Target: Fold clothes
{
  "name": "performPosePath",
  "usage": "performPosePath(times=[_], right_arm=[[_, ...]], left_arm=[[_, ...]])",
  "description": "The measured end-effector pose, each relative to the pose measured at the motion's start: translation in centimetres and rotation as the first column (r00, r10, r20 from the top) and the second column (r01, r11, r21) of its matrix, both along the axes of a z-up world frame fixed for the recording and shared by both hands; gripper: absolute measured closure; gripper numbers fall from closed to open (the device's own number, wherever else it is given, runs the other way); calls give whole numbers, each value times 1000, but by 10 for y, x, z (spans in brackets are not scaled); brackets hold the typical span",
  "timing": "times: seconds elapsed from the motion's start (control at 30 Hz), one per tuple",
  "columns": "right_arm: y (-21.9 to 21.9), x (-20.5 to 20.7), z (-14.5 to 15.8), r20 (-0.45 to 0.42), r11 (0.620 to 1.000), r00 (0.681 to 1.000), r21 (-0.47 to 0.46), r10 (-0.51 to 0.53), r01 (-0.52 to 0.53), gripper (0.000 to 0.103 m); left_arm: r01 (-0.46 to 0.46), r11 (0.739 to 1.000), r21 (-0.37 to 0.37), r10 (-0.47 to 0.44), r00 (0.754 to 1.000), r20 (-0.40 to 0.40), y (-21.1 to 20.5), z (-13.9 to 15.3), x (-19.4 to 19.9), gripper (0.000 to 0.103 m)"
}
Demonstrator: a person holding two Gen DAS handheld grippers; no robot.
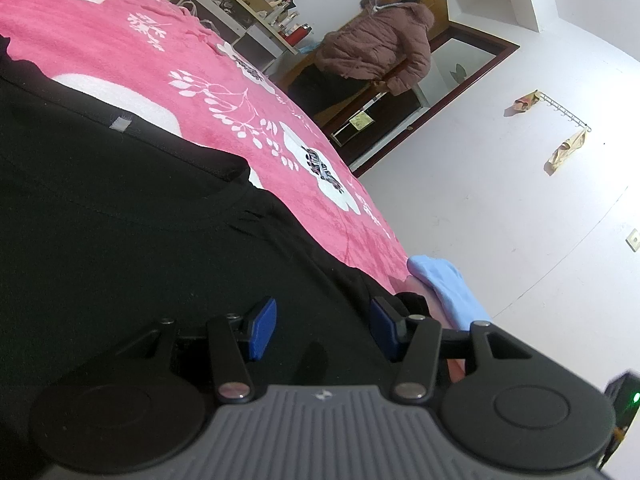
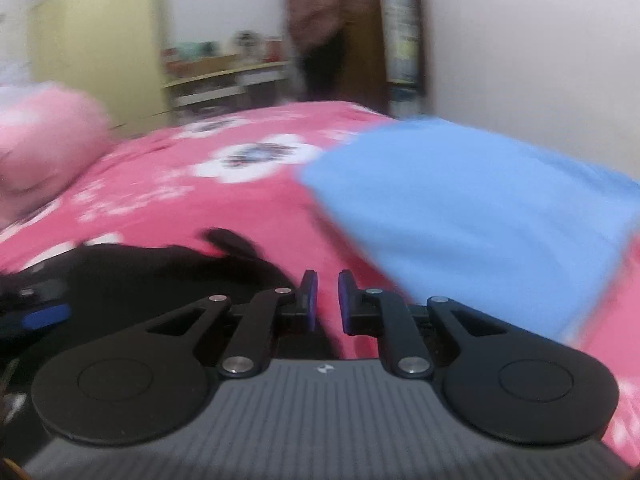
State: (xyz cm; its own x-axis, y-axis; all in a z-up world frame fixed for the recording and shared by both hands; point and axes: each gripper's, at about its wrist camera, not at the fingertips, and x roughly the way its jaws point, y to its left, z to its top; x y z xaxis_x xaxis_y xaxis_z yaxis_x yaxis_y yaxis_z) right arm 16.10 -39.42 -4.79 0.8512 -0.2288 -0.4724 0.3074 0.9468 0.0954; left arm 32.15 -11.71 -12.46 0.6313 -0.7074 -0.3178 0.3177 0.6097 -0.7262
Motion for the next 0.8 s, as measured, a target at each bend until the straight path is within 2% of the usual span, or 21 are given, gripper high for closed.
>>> performPosePath(times=[0.1,0.2,0.27,0.33,0.5,0.57,0.7,0.8], right_arm=[[19,35,0,-65,985,983,31,169,-167,92],[18,71,-11,-142,978,970,96,197,-185,92],[-5,91,-19,-177,997,983,69,58,-46,92],[-23,103,-22,-191,996,978,6,-81,84,93],[-1,95,-3,-123,998,992,-68,-2,-7,90],[3,92,2,-107,998,994,-64,20,-27,87],[4,103,7,-124,995,989,-34,87,-91,84],[0,112,11,-150,994,984,-36,94,-101,80]], left_arm=[[0,1000,-3,0,1000,-1,0,0,0,50],[0,1000,-6,0,1000,-1,1,0,0,50],[0,1000,-7,0,1000,-2,1,0,0,50],[1,1000,-7,-1,1000,-2,1,0,1,50],[2,1000,-6,-2,1000,-3,1,0,0,50],[2,1000,-9,-2,1000,-4,1,-1,0,50],[2,1000,-10,-2,1000,-4,1,-1,0,50],[3,1000,-15,-3,1000,-5,1,-1,0,50]])
